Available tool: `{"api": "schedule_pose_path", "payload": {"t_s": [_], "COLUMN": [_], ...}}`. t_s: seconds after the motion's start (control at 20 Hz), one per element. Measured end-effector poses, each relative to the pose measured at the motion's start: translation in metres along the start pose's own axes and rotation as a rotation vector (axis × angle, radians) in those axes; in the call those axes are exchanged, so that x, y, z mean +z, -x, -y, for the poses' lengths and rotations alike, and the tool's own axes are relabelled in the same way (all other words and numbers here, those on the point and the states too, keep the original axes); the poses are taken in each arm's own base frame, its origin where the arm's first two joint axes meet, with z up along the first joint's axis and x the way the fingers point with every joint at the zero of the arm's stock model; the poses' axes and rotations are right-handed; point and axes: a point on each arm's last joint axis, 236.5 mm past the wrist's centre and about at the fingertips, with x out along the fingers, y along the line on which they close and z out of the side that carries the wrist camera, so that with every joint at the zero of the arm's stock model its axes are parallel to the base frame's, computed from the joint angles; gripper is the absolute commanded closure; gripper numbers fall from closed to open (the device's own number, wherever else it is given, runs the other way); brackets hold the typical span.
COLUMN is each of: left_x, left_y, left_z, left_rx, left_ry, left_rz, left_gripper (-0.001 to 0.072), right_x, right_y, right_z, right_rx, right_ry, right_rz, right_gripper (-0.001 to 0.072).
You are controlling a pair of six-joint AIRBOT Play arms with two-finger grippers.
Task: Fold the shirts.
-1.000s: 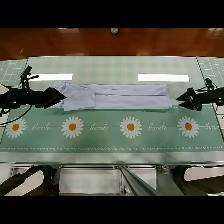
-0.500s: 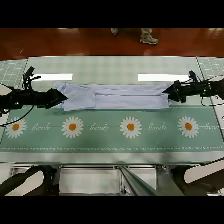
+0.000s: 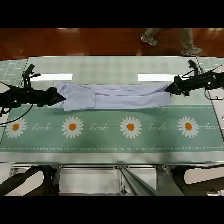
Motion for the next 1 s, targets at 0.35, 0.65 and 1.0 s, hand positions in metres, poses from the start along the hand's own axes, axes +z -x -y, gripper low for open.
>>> {"api": "schedule_pose_path", "payload": {"t_s": [0.35, 0.65, 1.0], "left_x": [0.026, -0.020, -0.140], "left_y": [-0.037, -0.147, -0.250], "left_z": [0.079, 0.173, 0.249], "left_rx": [-0.139, -0.227, -0.226], "left_ry": [-0.139, -0.251, -0.307], "left_rz": [0.020, -0.219, -0.533], "left_gripper": [0.0688, 0.0689, 0.0688], "right_x": [-0.044, -0.085, -0.105], "right_y": [0.083, 0.126, 0.143], "right_z": [-0.046, -0.087, -0.106], "right_rx": [-0.115, -0.138, -0.141], "right_ry": [0.144, 0.210, 0.235], "right_rz": [0.131, 0.244, 0.289], "right_gripper": [0.0689, 0.0689, 0.0689]}}
